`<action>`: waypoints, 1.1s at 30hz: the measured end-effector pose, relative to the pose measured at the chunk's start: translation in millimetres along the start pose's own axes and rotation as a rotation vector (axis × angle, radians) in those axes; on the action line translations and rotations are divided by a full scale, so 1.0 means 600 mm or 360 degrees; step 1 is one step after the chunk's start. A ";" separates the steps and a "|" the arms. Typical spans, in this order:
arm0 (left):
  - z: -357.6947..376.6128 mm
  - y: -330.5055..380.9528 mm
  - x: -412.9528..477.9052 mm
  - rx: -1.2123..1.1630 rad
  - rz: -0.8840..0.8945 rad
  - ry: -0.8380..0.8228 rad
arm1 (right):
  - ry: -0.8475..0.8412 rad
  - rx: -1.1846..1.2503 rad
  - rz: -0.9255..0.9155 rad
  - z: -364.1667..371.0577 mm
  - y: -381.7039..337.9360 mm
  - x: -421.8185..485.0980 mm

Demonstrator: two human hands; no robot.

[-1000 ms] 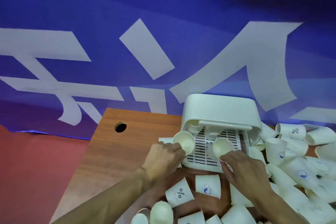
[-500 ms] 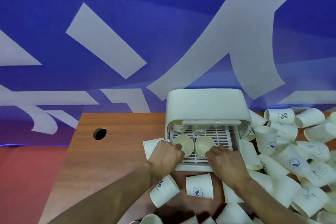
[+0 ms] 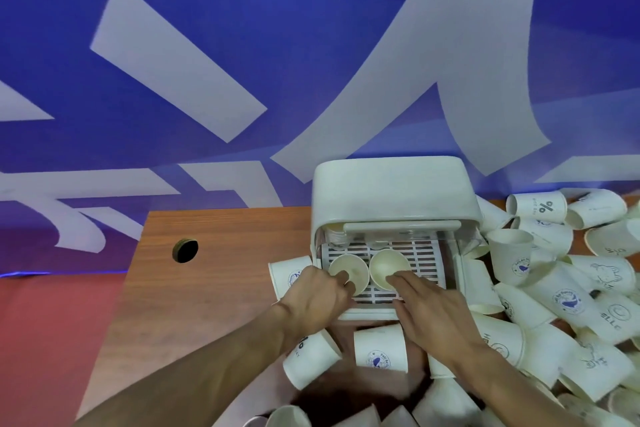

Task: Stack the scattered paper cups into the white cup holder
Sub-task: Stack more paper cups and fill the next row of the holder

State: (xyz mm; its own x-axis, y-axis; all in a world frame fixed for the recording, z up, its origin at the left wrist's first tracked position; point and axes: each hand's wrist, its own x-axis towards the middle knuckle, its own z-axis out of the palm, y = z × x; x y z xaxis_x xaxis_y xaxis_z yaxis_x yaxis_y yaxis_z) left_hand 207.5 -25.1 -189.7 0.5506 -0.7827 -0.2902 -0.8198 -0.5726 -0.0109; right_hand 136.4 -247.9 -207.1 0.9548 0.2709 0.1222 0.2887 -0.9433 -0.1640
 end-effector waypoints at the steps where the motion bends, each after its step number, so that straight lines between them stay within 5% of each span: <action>1: -0.004 0.003 -0.005 -0.0008 0.0005 0.0039 | 0.0013 0.0002 0.0015 -0.002 0.001 -0.005; 7: -0.010 0.021 -0.052 -0.0172 0.0259 0.0391 | 0.0003 0.0047 -0.0007 -0.026 -0.015 -0.047; 11: 0.005 0.035 -0.086 -0.0090 0.0523 0.0079 | -0.0206 0.0102 0.0094 -0.029 -0.040 -0.095; 15: 0.017 0.037 -0.094 -0.0044 0.0393 -0.0223 | -0.0389 0.0191 0.0381 -0.007 -0.063 -0.118; 19: 0.025 0.051 -0.099 -0.0093 0.0273 -0.0219 | -0.0431 0.0483 0.0741 0.011 -0.081 -0.117; 25: 0.023 0.057 -0.096 -0.0313 0.0099 -0.0149 | -0.0469 0.0630 0.0906 0.005 -0.096 -0.114; 29: 0.007 0.062 -0.102 -0.0135 0.0187 -0.0177 | -0.0405 0.0478 0.0750 -0.026 -0.091 -0.129; 33: 0.004 0.070 -0.114 -0.0118 0.0202 -0.0150 | -0.0191 0.0109 0.0195 -0.044 -0.068 -0.142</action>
State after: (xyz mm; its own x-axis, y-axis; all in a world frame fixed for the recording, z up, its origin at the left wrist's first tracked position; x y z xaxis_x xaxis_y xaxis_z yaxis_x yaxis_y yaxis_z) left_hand 134.8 4.9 -172.6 0.4235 -0.8254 -0.3734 -0.8659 -0.4900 0.1009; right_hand 41.7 -237.3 -184.9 0.9835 0.1799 -0.0197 0.1702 -0.9564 -0.2372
